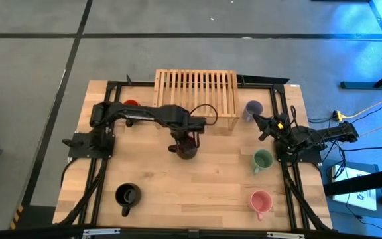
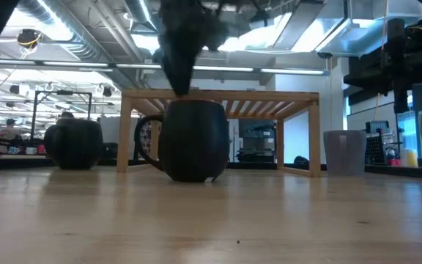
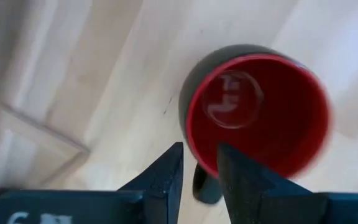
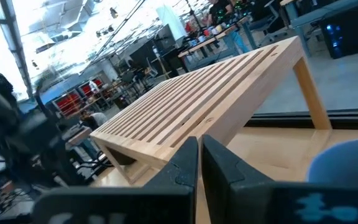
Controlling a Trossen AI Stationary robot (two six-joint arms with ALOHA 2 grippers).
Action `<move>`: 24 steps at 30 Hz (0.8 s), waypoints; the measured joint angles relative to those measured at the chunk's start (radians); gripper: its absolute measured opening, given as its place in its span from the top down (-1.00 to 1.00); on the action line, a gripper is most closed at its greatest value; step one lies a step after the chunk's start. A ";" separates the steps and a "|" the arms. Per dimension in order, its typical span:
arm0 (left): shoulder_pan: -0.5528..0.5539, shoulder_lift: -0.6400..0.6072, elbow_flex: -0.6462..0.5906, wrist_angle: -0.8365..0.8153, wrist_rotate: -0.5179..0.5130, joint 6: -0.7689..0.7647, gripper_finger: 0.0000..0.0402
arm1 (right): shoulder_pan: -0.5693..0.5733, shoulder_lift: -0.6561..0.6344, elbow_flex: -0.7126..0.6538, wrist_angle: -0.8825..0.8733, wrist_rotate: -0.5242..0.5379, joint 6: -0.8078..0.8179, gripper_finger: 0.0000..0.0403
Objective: Place coffee mugs
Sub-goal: Put the black red mug onto the shelf
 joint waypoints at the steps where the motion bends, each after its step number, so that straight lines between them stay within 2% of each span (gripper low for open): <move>1: -0.003 -0.027 0.002 -0.009 -0.001 0.033 0.54 | 0.000 0.000 0.000 0.000 -0.007 0.000 0.95; 4: -0.023 -0.122 -0.006 0.006 -0.051 0.109 0.55 | 0.000 0.000 0.000 0.004 -0.033 0.000 0.95; 7: -0.059 -0.224 -0.084 0.080 -0.135 0.123 0.52 | 0.000 0.000 0.000 0.005 -0.054 0.000 0.95; 10: -0.085 -0.324 -0.232 0.174 -0.139 0.094 0.48 | 0.000 0.000 0.000 0.003 -0.057 0.000 0.95; 13: -0.120 -0.424 -0.423 0.362 -0.121 0.071 0.44 | 0.000 0.000 0.000 0.003 -0.066 0.000 0.95; 18: -0.156 -0.555 -0.716 0.653 -0.141 -0.073 0.41 | 0.000 0.000 0.000 0.002 -0.090 0.000 0.95; 21: -0.177 -0.593 -0.824 0.752 -0.147 -0.095 0.41 | 0.000 0.000 0.000 0.002 -0.113 0.000 0.95; 24: -0.203 -0.603 -0.892 0.792 -0.149 -0.037 0.41 | 0.000 0.000 0.000 0.001 -0.121 0.000 0.95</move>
